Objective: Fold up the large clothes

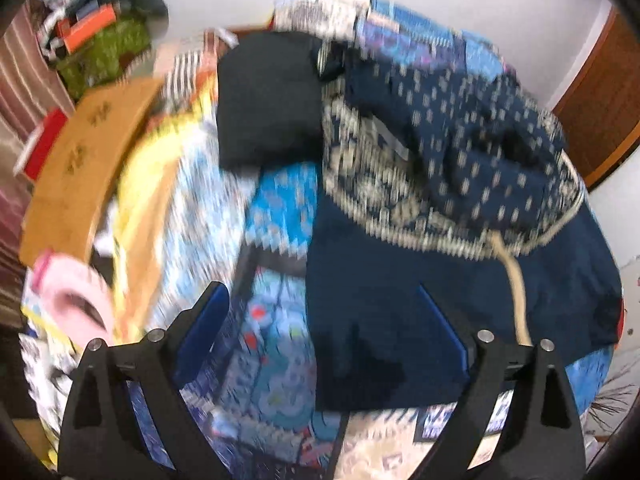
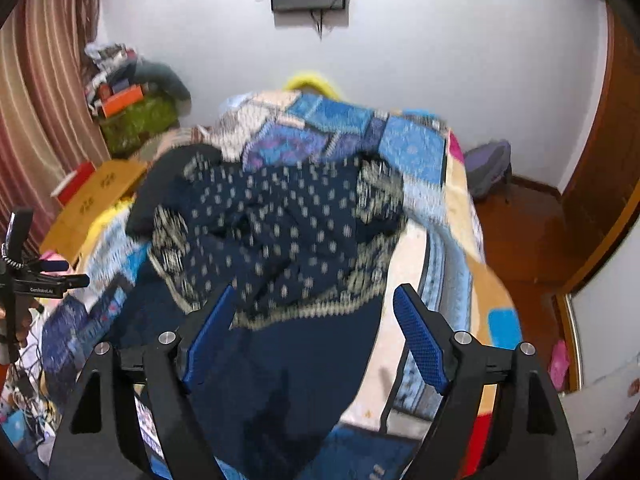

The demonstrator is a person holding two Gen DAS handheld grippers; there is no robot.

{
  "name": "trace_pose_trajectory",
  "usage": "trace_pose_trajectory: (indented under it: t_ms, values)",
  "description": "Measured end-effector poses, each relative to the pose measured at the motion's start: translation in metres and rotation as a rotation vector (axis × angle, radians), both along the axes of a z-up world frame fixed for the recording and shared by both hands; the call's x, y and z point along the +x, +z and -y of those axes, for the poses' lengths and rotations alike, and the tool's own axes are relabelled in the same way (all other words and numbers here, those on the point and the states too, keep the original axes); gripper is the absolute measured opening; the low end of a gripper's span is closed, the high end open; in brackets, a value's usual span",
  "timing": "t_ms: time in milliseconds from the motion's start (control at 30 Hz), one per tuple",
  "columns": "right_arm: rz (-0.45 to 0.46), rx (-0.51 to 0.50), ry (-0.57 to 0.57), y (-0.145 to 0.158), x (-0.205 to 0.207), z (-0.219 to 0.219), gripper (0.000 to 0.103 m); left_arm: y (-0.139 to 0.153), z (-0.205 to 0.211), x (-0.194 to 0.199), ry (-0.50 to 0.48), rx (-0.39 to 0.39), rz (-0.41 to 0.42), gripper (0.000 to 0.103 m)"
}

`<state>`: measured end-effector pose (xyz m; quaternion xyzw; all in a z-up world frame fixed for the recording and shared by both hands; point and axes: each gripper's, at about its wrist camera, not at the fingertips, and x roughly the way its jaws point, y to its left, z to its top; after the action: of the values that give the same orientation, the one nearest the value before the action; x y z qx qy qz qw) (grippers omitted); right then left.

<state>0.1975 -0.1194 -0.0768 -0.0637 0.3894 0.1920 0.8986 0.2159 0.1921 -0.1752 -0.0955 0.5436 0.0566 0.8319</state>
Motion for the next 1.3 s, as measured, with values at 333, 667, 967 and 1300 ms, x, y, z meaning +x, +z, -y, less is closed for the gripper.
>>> trace_pose_trajectory:
  t_ms: [333, 667, 967, 1300]
  values:
    - [-0.200, 0.030, -0.051, -0.061, -0.015, 0.017, 0.078, -0.088, -0.002, -0.021, 0.038, -0.227, -0.180, 0.093]
    - [-0.310, 0.174, -0.078, -0.079, -0.026, 0.030, 0.081, -0.114, -0.002, -0.032, 0.064, -0.403, -0.152, 0.093]
    - [-0.379, 0.206, 0.000, -0.091, -0.015, 0.003, 0.016, -0.098, 0.023, -0.015, -0.028, -0.480, -0.095, 0.035]
    - [-0.187, 0.237, -0.018, -0.037, 0.003, 0.000, 0.007, -0.003, 0.022, 0.015, -0.047, -0.462, 0.131, 0.008]
